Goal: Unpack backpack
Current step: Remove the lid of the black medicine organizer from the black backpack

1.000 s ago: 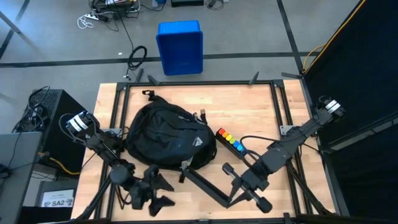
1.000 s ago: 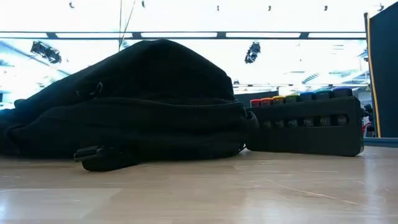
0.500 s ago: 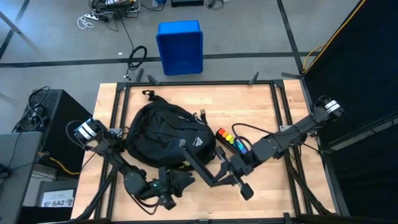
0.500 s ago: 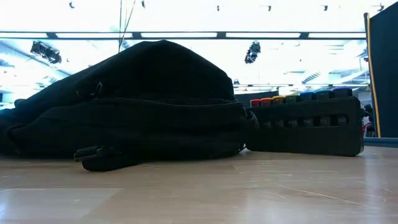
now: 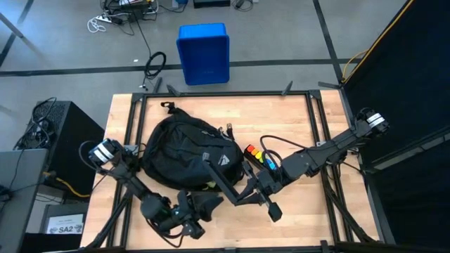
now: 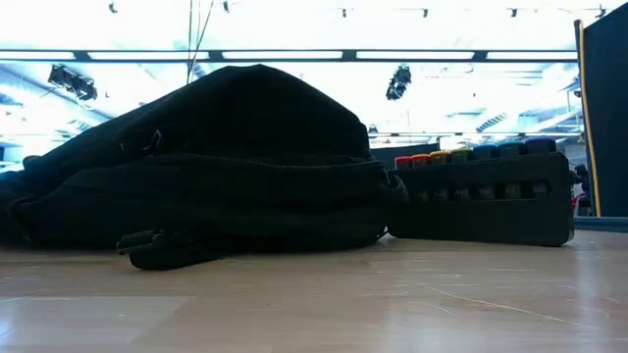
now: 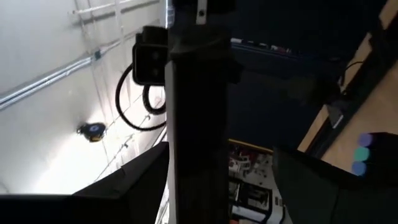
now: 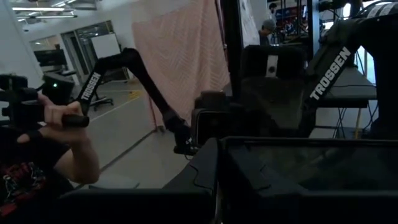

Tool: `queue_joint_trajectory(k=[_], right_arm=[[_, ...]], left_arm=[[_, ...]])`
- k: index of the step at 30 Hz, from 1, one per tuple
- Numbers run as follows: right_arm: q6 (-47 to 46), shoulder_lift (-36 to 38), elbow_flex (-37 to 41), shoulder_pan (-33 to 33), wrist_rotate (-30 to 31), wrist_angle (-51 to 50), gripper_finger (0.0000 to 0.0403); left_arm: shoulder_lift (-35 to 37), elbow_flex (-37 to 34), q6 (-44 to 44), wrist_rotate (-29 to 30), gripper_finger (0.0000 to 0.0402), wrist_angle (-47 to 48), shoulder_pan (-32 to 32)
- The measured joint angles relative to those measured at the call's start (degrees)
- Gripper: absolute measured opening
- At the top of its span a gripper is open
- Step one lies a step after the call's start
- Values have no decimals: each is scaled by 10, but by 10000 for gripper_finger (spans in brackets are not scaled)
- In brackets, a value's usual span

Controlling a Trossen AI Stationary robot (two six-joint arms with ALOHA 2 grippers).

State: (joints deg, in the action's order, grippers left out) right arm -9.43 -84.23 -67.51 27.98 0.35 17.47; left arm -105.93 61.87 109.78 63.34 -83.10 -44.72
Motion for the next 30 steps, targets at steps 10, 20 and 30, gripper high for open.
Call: queue_joint_trajectory(k=[10, 20, 30], right_arm=[[0, 0, 0, 4, -10, 12, 0], [1, 0, 0, 16, -16, 14, 0], [0, 0, -1, 17, -6, 16, 0]], left_arm=[[0, -2, -4, 10, 252, -15, 52], [0, -3, -7, 17, 229, -64, 75], [0, -3, -23, 22, 138, -61, 69]])
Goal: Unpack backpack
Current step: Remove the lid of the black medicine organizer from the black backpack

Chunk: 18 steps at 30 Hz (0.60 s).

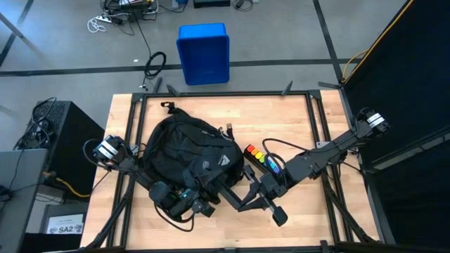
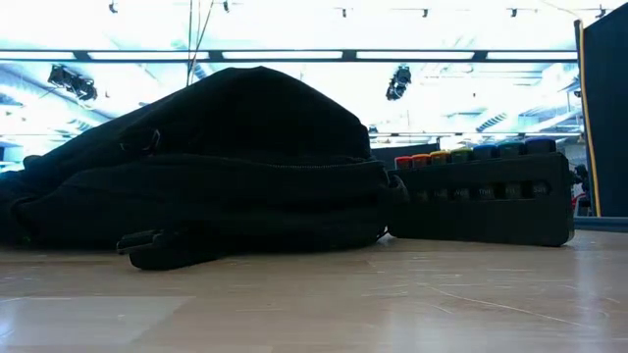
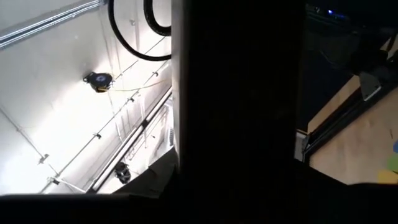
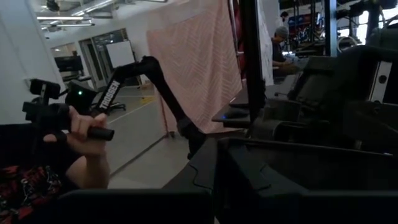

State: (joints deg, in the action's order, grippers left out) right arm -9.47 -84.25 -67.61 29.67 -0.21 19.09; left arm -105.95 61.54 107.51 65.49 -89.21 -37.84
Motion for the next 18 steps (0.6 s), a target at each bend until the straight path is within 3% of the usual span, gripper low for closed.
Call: queue_joint_trajectory(k=[12, 18], right_arm=[[8, 0, 0, -3, -31, -13, 19], [42, 0, 1, -3, -30, -46, 55]], left_arm=[[0, 0, -142, 41, 138, 79, -9], [0, 0, -126, 40, 138, 97, -9]])
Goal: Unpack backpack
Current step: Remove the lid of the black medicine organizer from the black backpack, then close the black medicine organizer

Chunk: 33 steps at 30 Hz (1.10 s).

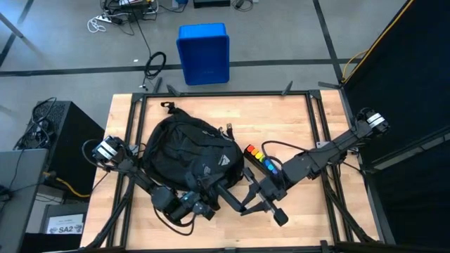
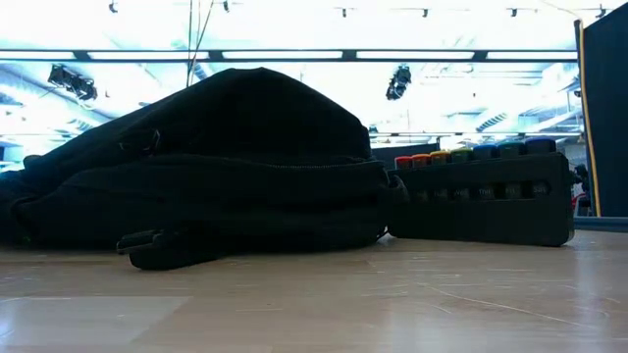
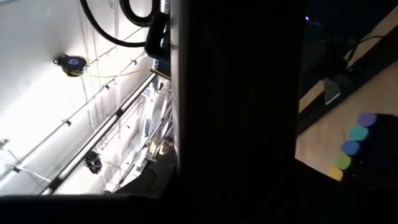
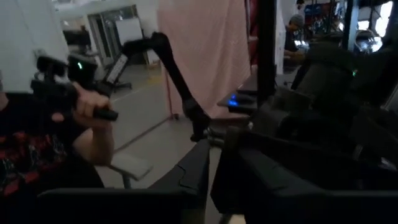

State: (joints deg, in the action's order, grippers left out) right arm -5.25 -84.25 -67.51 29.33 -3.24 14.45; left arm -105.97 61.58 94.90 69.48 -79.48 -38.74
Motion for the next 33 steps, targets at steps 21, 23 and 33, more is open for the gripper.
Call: queue_joint_trajectory(k=[21, 23, 33], right_arm=[[68, 0, 1, -4, 57, -138, 166], [65, -3, 2, -7, 75, -151, 176], [17, -6, 1, 16, 217, -414, 185]], left_arm=[[4, 3, -11, -24, 138, 43, -93], [5, 3, -10, -21, 138, 43, -96], [4, 0, -44, 6, 125, 56, -95]])
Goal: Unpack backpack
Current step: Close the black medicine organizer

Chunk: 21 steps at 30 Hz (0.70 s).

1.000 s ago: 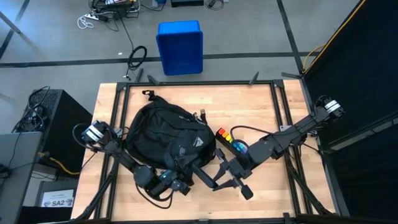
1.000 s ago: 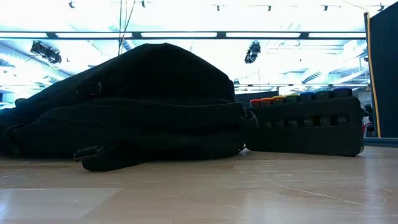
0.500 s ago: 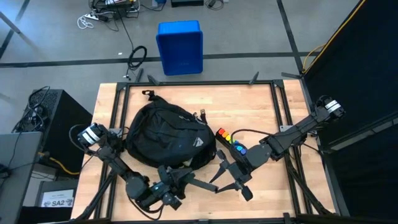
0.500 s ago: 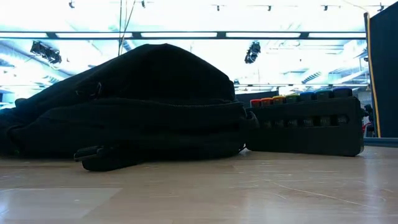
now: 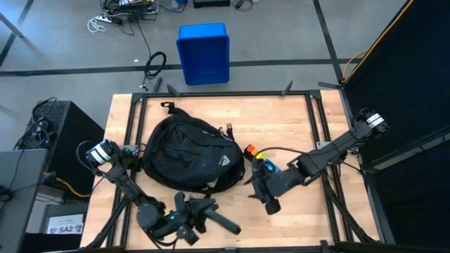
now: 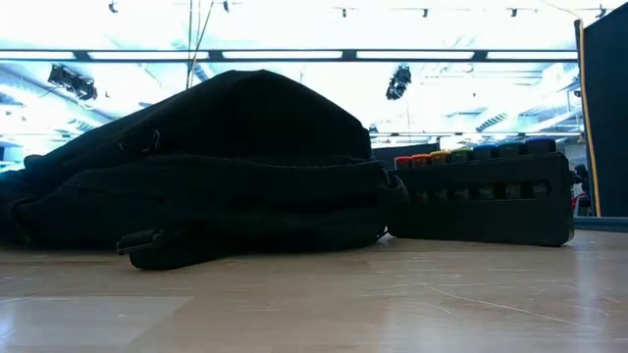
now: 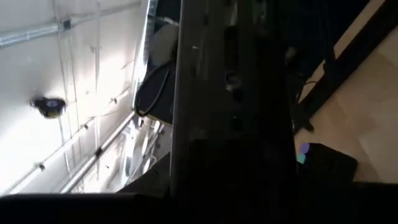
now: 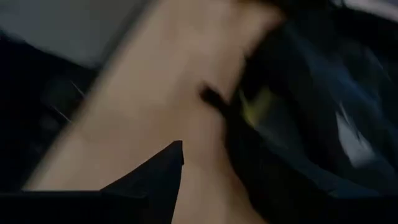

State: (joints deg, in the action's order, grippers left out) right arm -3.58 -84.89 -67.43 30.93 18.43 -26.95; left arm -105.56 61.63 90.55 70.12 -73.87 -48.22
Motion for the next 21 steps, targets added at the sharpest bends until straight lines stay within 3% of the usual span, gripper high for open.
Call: queue_joint_trajectory(k=[7, 14, 21], right_arm=[[-64, -3, 0, 18, 45, -64, 169], [-86, -3, 0, 35, 58, -87, 167], [-158, -3, 0, 57, 58, -163, 160]], left_arm=[[0, 0, -147, -6, 125, 69, 39], [1, 0, -430, -177, 124, 282, 77], [47, 1, -678, -400, 124, 544, 103]])
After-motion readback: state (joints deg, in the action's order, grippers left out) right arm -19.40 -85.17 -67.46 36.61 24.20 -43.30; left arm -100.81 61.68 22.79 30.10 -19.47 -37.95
